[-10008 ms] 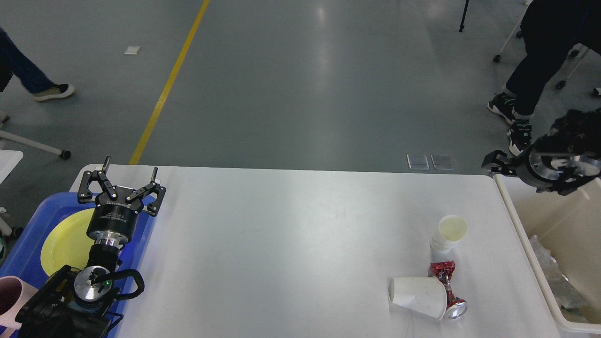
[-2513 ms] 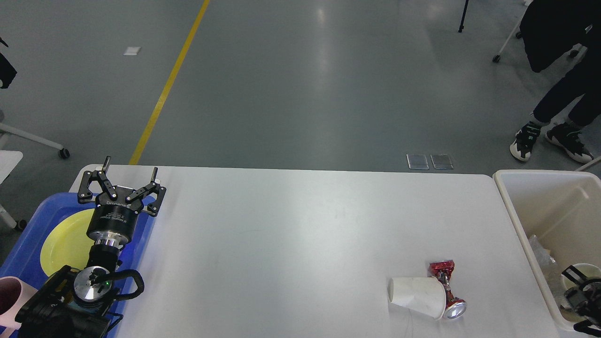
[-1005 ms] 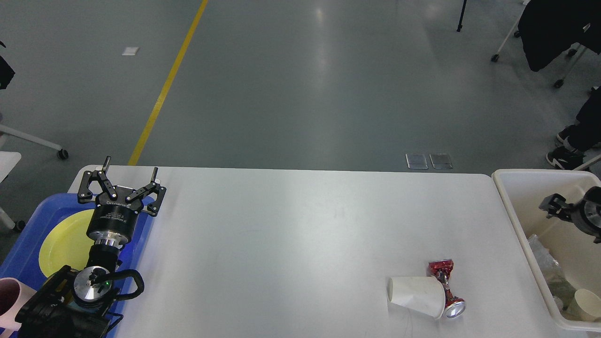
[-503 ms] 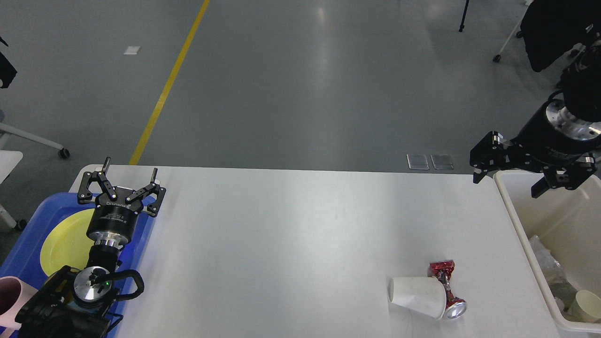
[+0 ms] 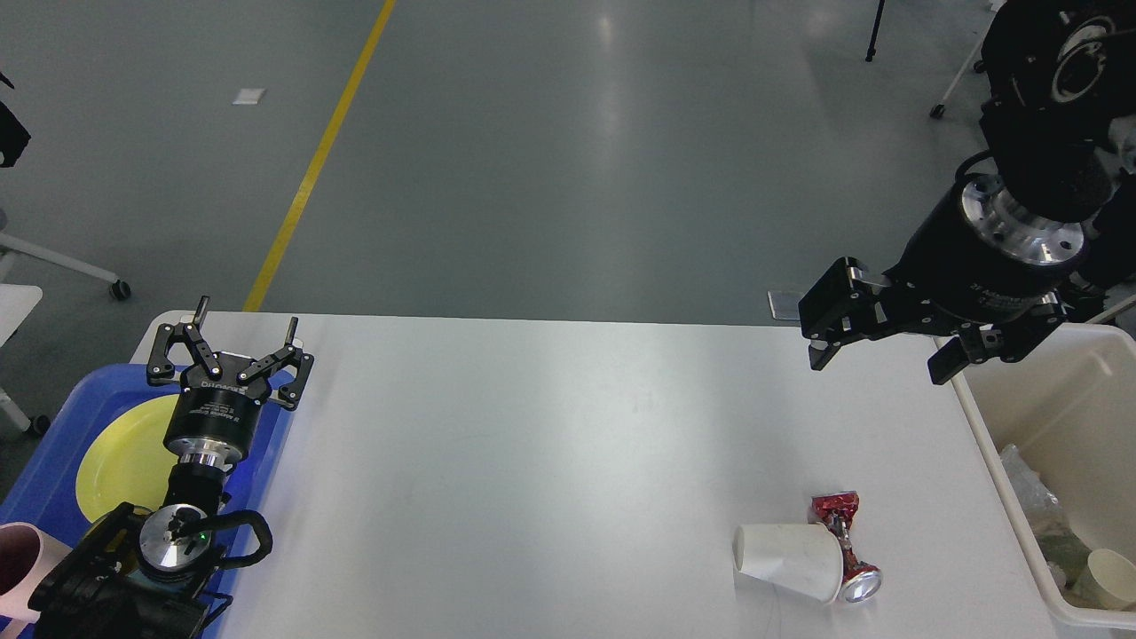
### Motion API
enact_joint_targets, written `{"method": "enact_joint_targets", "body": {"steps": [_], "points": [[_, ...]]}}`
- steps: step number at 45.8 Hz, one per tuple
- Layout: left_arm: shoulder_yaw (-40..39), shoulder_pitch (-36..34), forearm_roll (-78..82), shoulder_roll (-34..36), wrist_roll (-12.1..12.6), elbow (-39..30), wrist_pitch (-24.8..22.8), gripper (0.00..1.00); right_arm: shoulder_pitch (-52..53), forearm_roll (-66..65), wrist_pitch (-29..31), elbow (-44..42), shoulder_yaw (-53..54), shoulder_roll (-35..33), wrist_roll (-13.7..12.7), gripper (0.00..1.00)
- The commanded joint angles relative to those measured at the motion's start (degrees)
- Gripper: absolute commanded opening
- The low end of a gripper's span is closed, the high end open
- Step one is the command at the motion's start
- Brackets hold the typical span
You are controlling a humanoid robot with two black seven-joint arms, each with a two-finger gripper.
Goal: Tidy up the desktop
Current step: 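Lower the right gripper toward the red crushed can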
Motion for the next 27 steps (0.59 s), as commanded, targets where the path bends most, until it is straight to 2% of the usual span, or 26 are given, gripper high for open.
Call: {"method": "enact_joint_targets", "body": {"steps": [1,8,21,27], "points": [[0.00,-0.01,0.00,0.00,0.00,0.00,0.00,0.96,0.02,0.11,-0.15,-0.04,0.04,0.10,0.11,1.00],[0.00,-0.01,0.00,0.00,0.00,0.00,0.00,0.96,-1.03,1.25,-1.55,0.75,1.01,0.19,0.11,1.00],[0.00,-0.01,0.00,0.00,0.00,0.00,-0.09,0.96,-7.80,6.08,-10.77,1.02,0.92,-0.34,-0.15,1.00],[0.00,-0.01,0.00,0.00,0.00,0.00,-0.09,0.96,-13.59,11.09,-15.95,1.02,0.92,0.18,-1.29,1.00]]}}
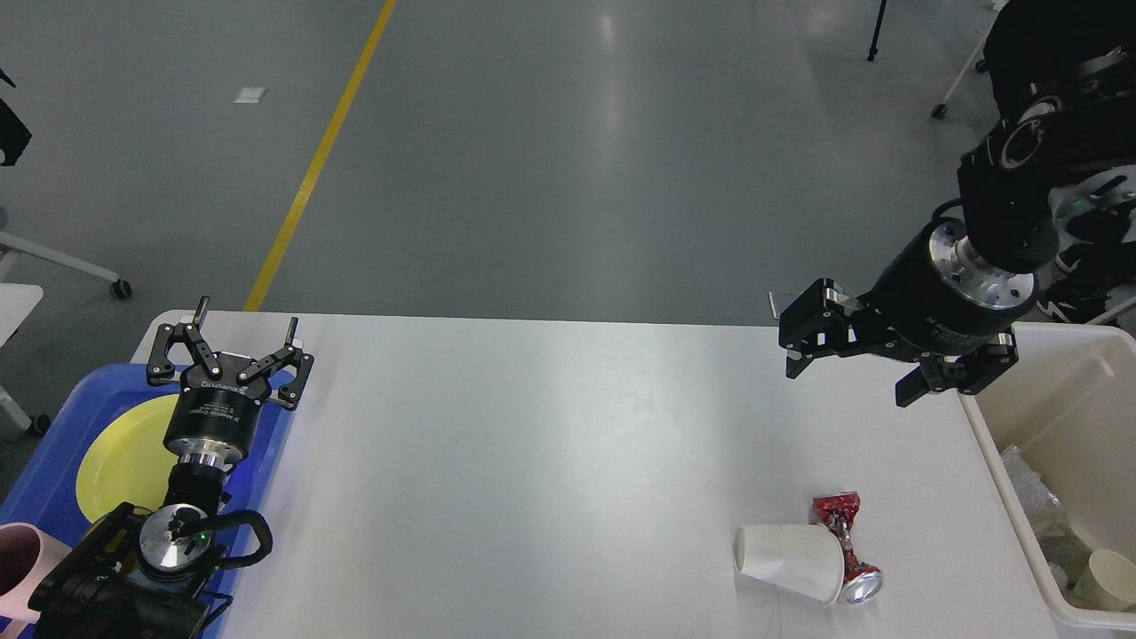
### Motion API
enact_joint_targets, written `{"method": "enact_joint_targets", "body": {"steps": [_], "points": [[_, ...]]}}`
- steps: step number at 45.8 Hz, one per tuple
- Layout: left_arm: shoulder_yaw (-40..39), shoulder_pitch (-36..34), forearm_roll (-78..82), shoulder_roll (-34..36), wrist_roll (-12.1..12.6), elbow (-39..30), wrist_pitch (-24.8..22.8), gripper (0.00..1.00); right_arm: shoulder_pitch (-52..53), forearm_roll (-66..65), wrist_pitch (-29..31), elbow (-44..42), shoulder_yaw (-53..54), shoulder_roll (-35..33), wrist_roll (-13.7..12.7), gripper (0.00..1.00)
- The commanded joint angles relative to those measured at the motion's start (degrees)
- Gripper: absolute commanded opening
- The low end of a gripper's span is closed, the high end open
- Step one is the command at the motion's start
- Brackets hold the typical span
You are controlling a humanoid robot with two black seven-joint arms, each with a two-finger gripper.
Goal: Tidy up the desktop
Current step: 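Lower the right gripper toward the red crushed can, then grasp the white paper cup beside the can with the right gripper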
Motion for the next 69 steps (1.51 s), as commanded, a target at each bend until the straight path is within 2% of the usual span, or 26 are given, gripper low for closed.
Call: {"method": "enact_joint_targets", "body": {"steps": [1,5,8,11,15,29,45,50,63,69], "points": [[0.00,0.01,-0.01,0.00,0.00,-0.08,0.00,0.96,-5.72,4.70,-5.69,-0.12,0.02,0.47,-1.20,1.00],[0.00,0.01,-0.01,0.00,0.00,0.00,0.00,0.96,-10.55,9.09,-10.44,-0.47,0.28,0.91,-2.43,1.00],[0.00,0.01,-0.01,0.00,0.00,-0.08,-0.09,0.96,-13.81,12.96,-13.17,-0.82,0.29,1.52,-2.52,0.99],[0.00,0.01,-0.01,0.00,0.00,0.00,0.00,0.96,-16.62,16.82,-15.01,-1.35,0.29,1.44,-2.52,0.94],[0.00,0.01,-0.01,0.00,0.00,0.00,0.00,0.96,-19.17,21.57,-16.86,-1.52,0.29,1.09,-2.52,0.94],[0.00,0.01,-0.01,0.00,0.00,0.00,0.00,0.96,-23.22,34.94,-17.39,-1.44,0.11,-2.69,-2.52,0.96],[0.00,0.01,-0.01,0.00,0.00,-0.08,-0.09,0.96,-29.01,40.74,-17.39,-3.63,0.90,-6.64,-2.52,0.96],[0.00,0.01,-0.01,0.00,0.00,0.00,0.00,0.96,-34.11,40.83,-17.39,-6.18,5.37,-9.02,-2.52,0.96],[0.00,0.01,-0.01,0.00,0.00,-0.08,0.00,0.96,-49.93,40.83,-17.66,-14.79,15.40,-8.14,-2.52,0.95],[0.00,0.01,-0.01,0.00,0.00,0.00,0.00,0.96,-53.62,40.83,-21.08,-17.96,16.90,-7.79,-2.52,0.95]]}}
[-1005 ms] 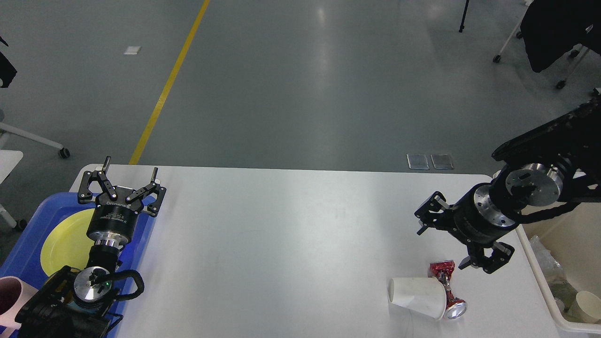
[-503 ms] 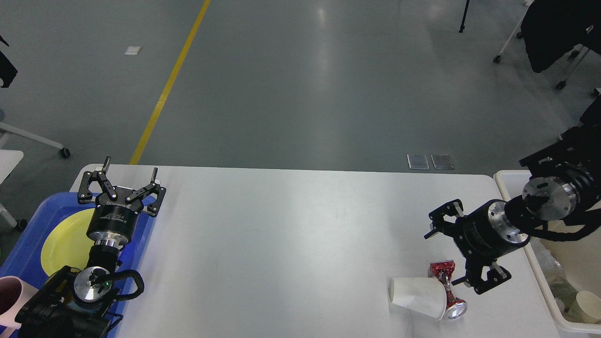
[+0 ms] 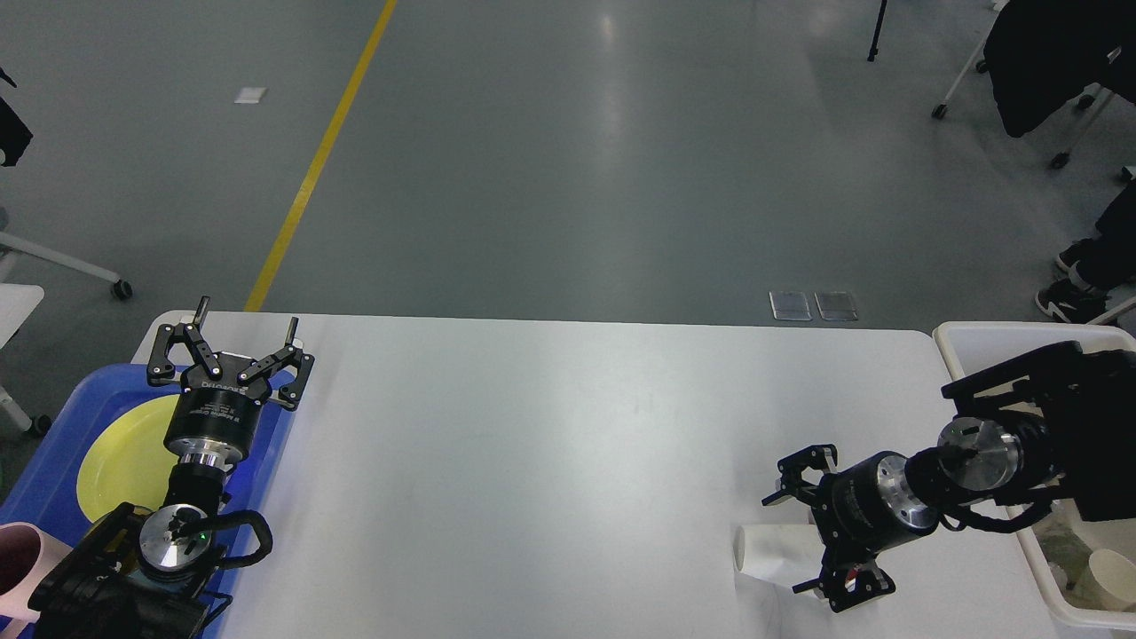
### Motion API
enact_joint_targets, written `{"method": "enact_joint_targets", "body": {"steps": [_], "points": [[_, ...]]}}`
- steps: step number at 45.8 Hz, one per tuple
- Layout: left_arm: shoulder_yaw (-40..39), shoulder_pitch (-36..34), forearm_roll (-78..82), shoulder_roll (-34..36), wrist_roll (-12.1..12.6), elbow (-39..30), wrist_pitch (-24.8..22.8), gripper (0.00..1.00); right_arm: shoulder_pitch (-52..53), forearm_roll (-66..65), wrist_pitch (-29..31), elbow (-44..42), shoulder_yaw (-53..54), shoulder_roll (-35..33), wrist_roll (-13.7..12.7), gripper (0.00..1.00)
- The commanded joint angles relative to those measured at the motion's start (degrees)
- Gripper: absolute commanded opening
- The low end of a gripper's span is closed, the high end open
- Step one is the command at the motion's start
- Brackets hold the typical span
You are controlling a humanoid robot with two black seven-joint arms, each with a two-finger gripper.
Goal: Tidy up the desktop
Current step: 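Grasp the white paper cup beside the can with the right gripper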
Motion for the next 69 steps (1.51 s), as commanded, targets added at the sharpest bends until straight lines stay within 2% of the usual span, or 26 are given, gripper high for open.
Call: {"method": "enact_joint_targets", "body": {"steps": [1,24,28,30,34,43,45,69], "points": [[0.00,-0.01,0.00,0.00,0.00,-0.07,-0.04,0.96,-3.69,-0.02,-3.41,-3.12,1.33,0.56,0.00,0.95],[0.00,-0.01,0.00,0.00,0.00,-0.07,-0.04,0.96,-15.56,0.07,-5.00,-17.89,3.70,7.59,0.00,0.94],[0.00,-0.01,0.00,0.00,0.00,-0.07,0.04,0.96,-15.47,-0.02,-5.26,-17.98,3.70,7.68,0.00,0.89],[0.00,-0.01,0.00,0.00,0.00,-0.07,0.04,0.96,-15.12,-0.02,-5.18,-17.89,3.70,7.68,0.00,0.83],[0.00,-0.01,0.00,0.00,0.00,-0.07,-0.04,0.96,-14.42,-0.02,-4.65,-17.54,3.61,7.59,0.00,0.63],[0.00,-0.01,0.00,0.00,0.00,-0.07,-0.04,0.96,-13.63,-0.19,-4.03,-15.87,3.70,7.68,0.00,0.07],[0.00,-0.01,0.00,0.00,0.00,-0.07,-0.04,0.96,-13.01,-0.28,-4.03,-15.26,3.70,7.68,0.00,0.00],[0.00,-0.01,0.00,0.00,0.00,-0.07,-0.04,0.96,0.25,-1.07,-4.56,-1.64,3.00,7.41,-0.08,0.00]]}}
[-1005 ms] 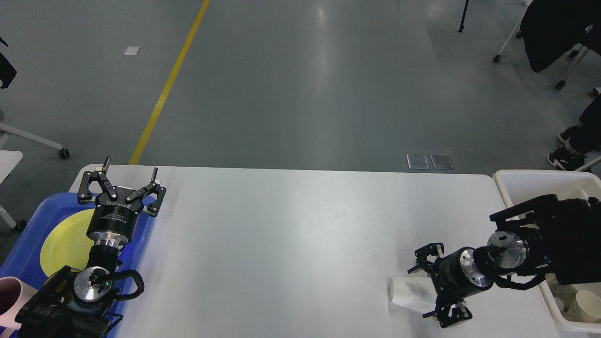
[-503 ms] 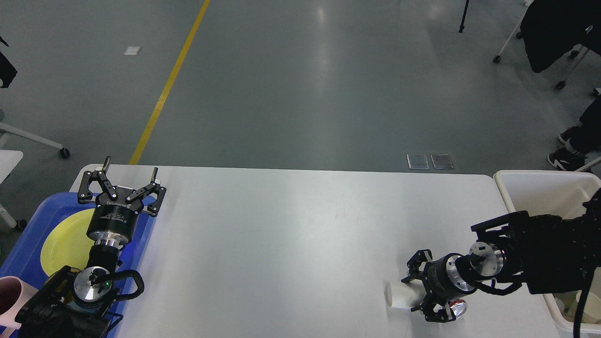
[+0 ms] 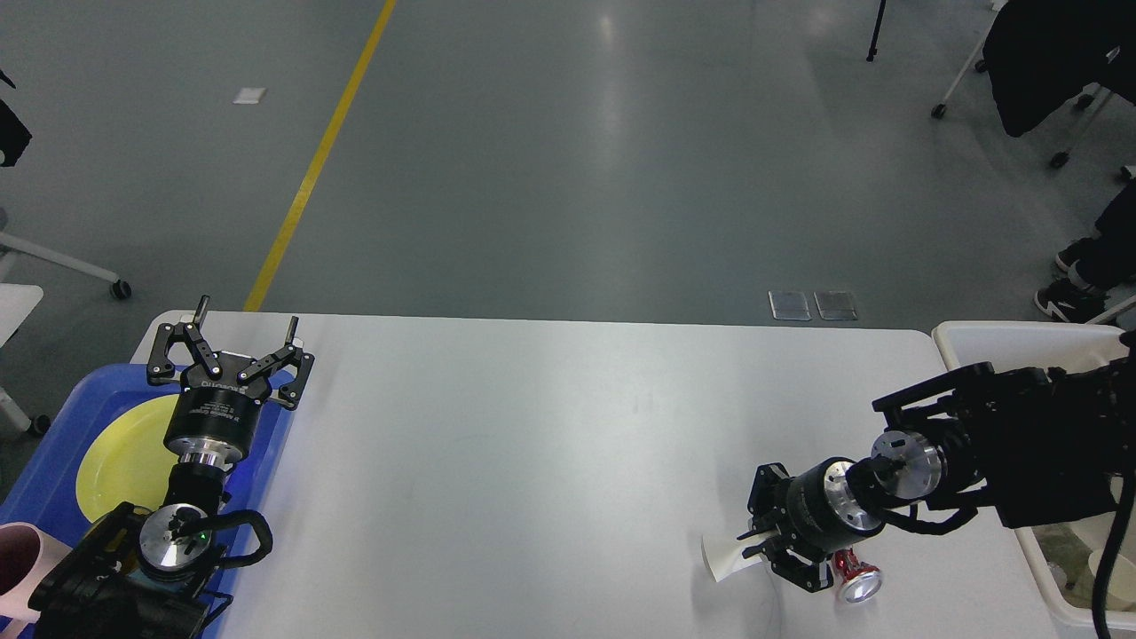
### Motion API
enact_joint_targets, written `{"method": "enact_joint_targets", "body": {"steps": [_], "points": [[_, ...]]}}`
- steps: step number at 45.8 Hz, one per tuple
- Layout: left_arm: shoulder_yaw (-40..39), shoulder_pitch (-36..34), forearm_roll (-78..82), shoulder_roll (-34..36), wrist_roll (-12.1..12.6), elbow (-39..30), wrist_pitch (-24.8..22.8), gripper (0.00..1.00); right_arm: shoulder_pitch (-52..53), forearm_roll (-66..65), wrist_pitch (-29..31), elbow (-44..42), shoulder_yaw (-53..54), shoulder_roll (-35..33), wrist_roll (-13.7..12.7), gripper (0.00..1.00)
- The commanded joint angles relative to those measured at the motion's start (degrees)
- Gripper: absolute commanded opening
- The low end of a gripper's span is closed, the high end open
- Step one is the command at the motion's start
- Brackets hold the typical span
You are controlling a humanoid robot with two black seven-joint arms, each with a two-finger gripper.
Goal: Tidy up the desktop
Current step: 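Grasp the white paper cup beside the can with the right gripper, then carry the paper cup over the white bin and release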
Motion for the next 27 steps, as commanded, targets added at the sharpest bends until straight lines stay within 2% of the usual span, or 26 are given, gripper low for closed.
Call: {"method": "enact_joint_targets", "body": {"steps": [1,13,27], "points": [[0.00,0.00,0.00,0.00,0.00,0.00,-0.02,0.96,5.35,-0.10,0.20,5.10,-0.51,-0.03,-0.13,0.00],[0.00,0.00,0.00,0.00,0.00,0.00,-0.02,0.96,24.24,-10.55,1.87,17.50,-3.40,0.94,-0.74,0.00],[0.00,0.00,0.00,0.00,0.00,0.00,-0.02,0.96,45.07,-20.30,19.44,20.32,-13.16,2.43,-1.10,0.00]]}}
